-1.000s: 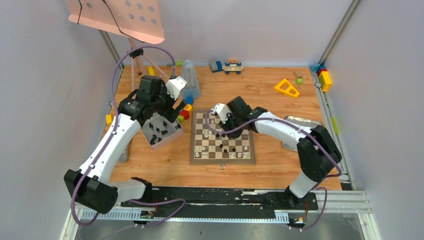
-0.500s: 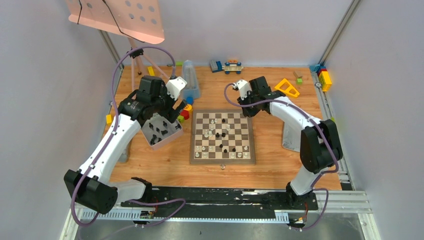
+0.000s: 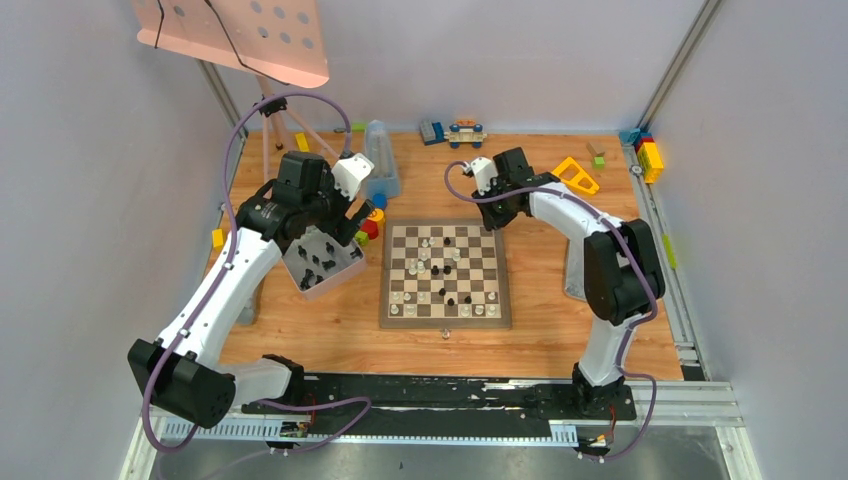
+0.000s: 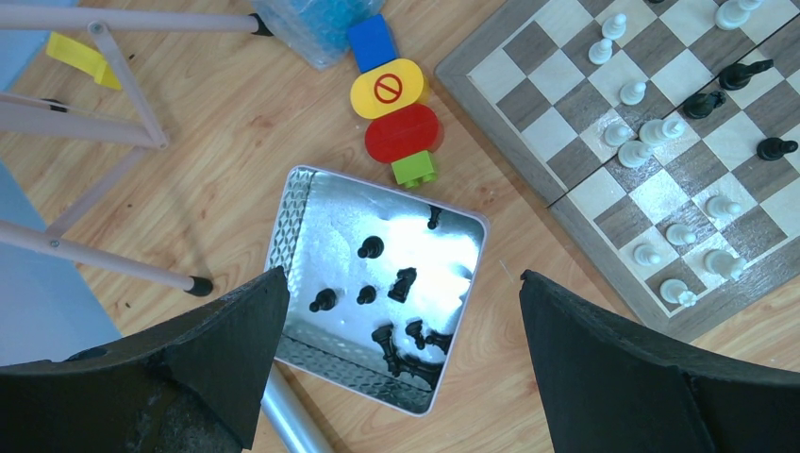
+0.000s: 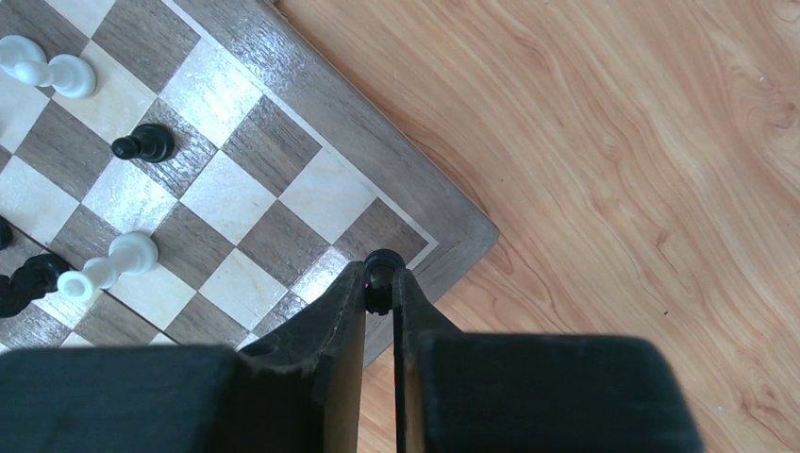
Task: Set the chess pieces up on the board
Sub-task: Place the chess piece on the chessboard, then pick up the chess piece from the chessboard.
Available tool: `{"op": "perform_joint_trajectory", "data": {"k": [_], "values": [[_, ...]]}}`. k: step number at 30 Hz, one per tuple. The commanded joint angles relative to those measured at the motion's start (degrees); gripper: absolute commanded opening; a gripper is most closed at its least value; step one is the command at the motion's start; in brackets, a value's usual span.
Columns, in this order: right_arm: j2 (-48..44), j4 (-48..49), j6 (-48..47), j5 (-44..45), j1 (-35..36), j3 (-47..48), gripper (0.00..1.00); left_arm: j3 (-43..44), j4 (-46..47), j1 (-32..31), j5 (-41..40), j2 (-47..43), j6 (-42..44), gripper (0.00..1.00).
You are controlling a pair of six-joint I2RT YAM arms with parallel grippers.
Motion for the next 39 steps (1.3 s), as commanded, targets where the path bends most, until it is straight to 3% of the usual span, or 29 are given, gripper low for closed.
{"op": "perform_joint_trajectory", "data": {"k": [1,9,14,18,24,33,39], "values": [[1.6,0.8,0.7,-0.8,0.1,2.5,0.04,1.4,1.3,0.2,0.4,-0.3,0.3,1.00],[2.8,0.8,1.0,-1.2,0.1,2.4,0.13,1.0,1.6,0.2,0.4,-0.2,0.3,1.00],[1.7,0.8,1.5,-1.8,0.1,2.7,0.39,0.7,1.6,0.2,0.4,-0.4,0.4,1.00],[-1.1,0.7,2.1,-3.1,0.1,3.4,0.50,0.5,1.5,0.2,0.0,-0.7,0.6,1.00],[-3.2,0.5,2.6,-4.1,2.6,4.6,0.53,0.0,1.6,0.2,-0.7,-1.5,0.6,1.00],[-1.4,-0.9,3.3,-5.8,7.5,6.3,0.50,-1.0,1.5,0.2,-0.9,-2.8,0.3,1.00],[-5.4,-1.4,3.4,-7.6,10.4,1.7,0.49,-1.2,1.0,0.2,-0.8,-4.0,0.4,1.00]]}}
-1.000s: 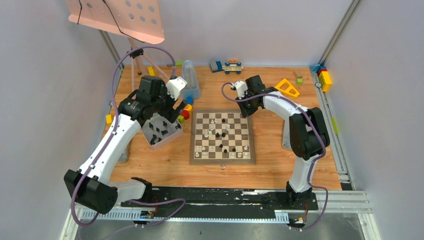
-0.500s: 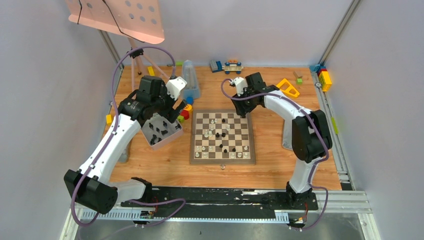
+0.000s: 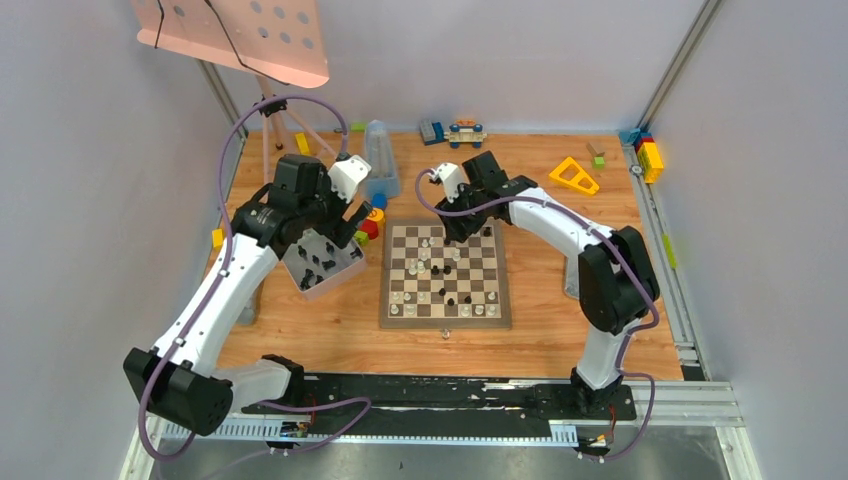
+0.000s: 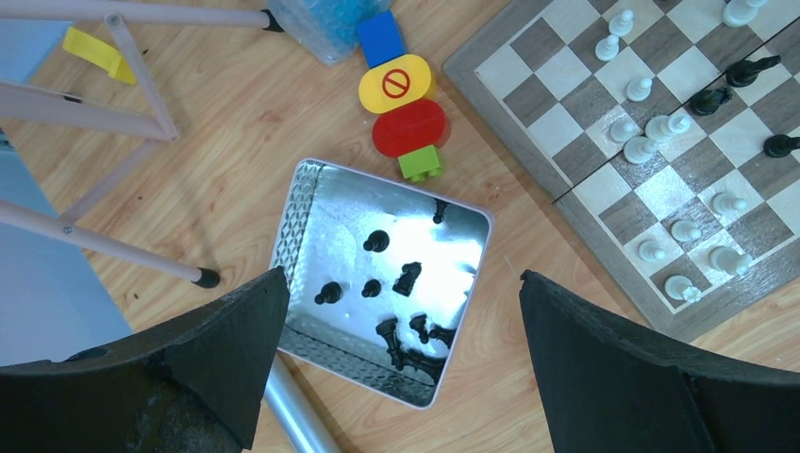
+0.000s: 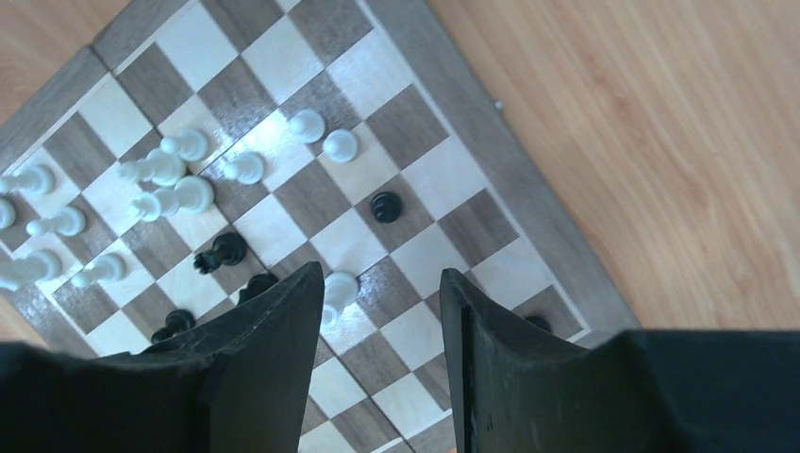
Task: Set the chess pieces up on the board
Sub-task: Pick up the chess piece from the chessboard.
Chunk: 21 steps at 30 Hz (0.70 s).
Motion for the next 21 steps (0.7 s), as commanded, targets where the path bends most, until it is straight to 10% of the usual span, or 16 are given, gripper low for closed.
{"op": "perform_joint_trajectory", "data": {"k": [1,21], "values": [[-5.3,-0.4,0.9,-1.9,2.2,-2.8,0.49,-0.4,0.9,0.2,0.2,-2.6,0.4,1.00],[-4.3,-1.0,-1.3,0.7,8.1,-7.3,0.38,-0.5,0.7,0.2,0.2,-2.9,0.6,1.00]]}}
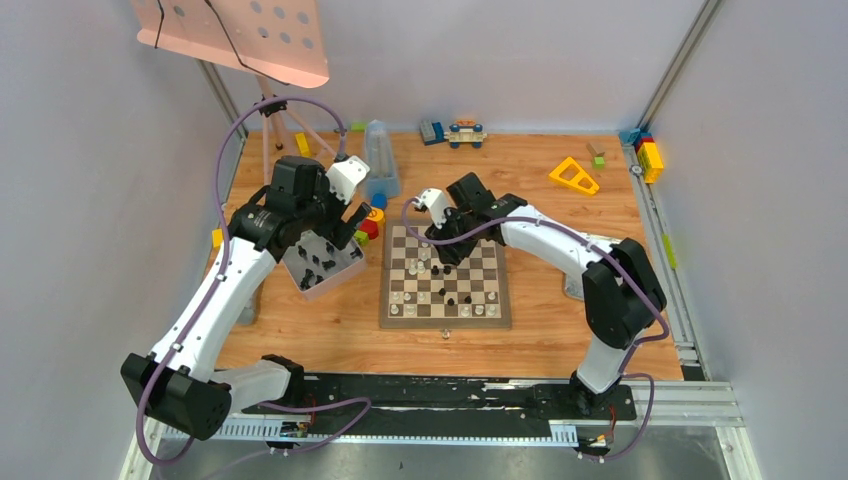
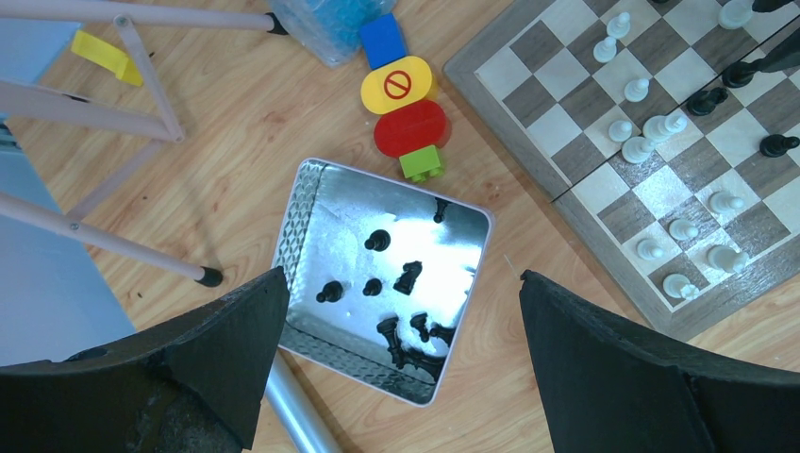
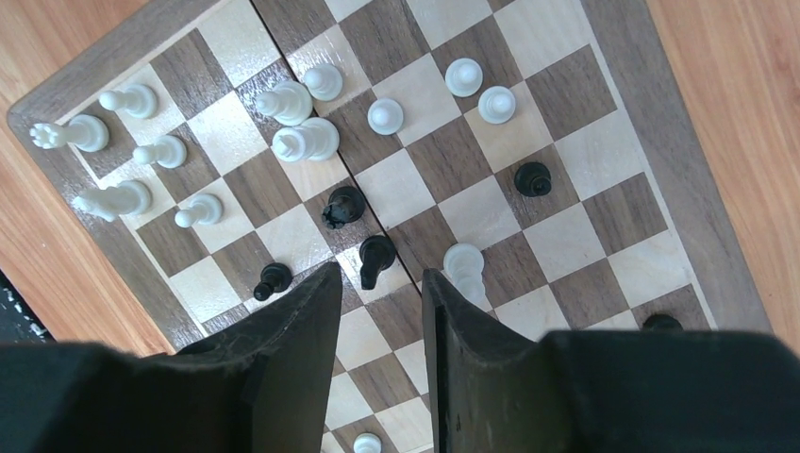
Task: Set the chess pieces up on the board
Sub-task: Pick up the chess piece from the chessboard.
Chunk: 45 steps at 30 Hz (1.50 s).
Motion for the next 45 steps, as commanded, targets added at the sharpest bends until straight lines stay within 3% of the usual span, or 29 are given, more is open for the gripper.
{"op": "perform_joint_trajectory", "data": {"k": [1,18,25,36,45], "values": [[1.6,0.6,-1.2,0.5,0.3,-0.2,0.38,-0.1,0.7,0.2,0.1,-1.4,0.6,1.00],[4.7,1.1,-1.7,0.0,0.8,-1.1,0.36,-0.6,0.9,0.2,-0.1,-1.6,0.9,1.00],[5.3,1.1,-1.7,-0.2,0.9,-1.1,0.29,-0.7,0.9,0.2,-0.2,-1.6,0.9,1.00],[1.7,-0.3,-2.2,0.4,0.9,-1.7,0.08,-0.9,1.0,0.2,-0.2,-1.4,1.0,1.00],[-4.4,-3.6,-3.1,4.9,0.0,0.4,0.03,-0.5,1.1,0.2,0.1,-1.4,0.8,1.00]]}}
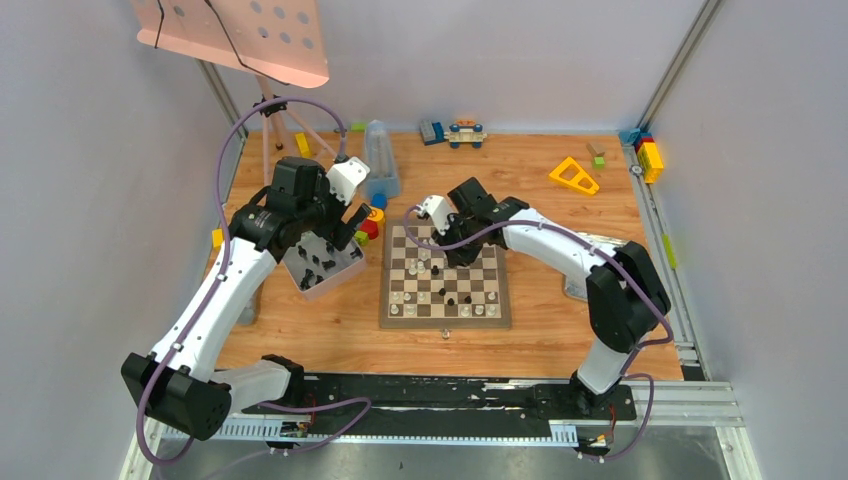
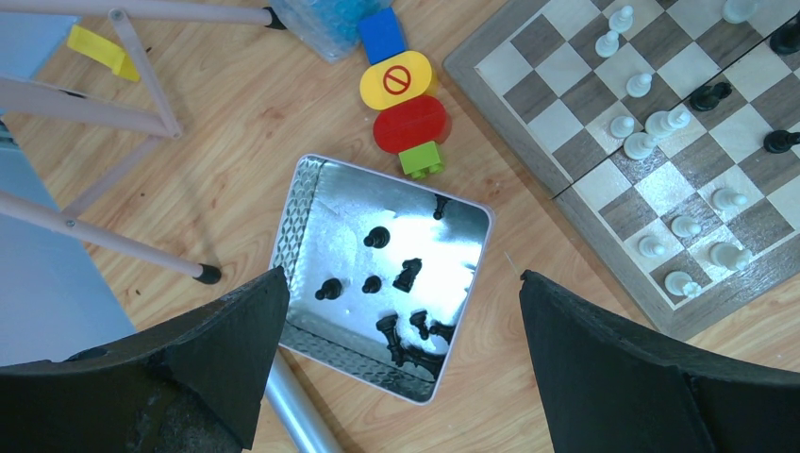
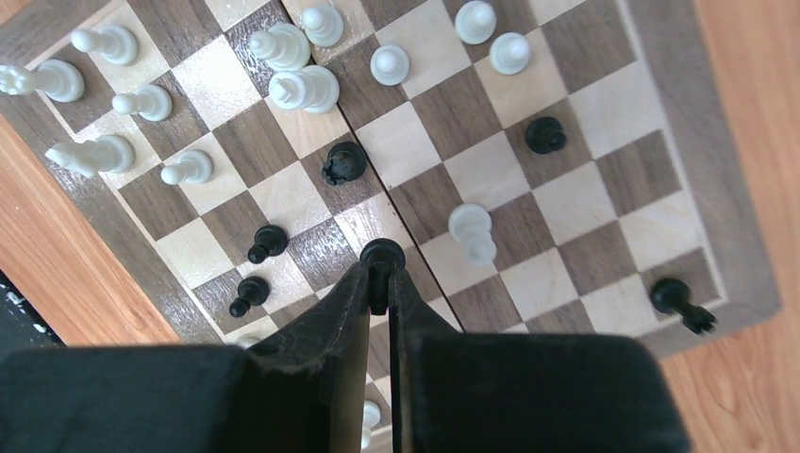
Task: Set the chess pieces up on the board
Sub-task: Pick up the chess piece from the chessboard, then place the chess piece on the chessboard.
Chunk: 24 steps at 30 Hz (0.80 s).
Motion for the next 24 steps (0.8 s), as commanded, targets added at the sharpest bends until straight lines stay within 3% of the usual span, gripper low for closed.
{"op": "perform_joint_trajectory", "data": {"k": [1,13,24], "values": [[-4.9,-1.3,-1.4,3.9,-1.1,2.5,0.03,0.0,1.0,0.2,0.3,-1.3,0.8,1.00],[3.5,-2.3,-2.5,5.4,-10.2,12.2,0.02,0.2,1.0,0.2,0.9,-1.2,0.4,1.00],[12.0,-2.3,-2.8,4.3,-12.8,17.6,0.02,-0.1,1.4,0.2,0.9,-0.7,0.8,1.00]]}}
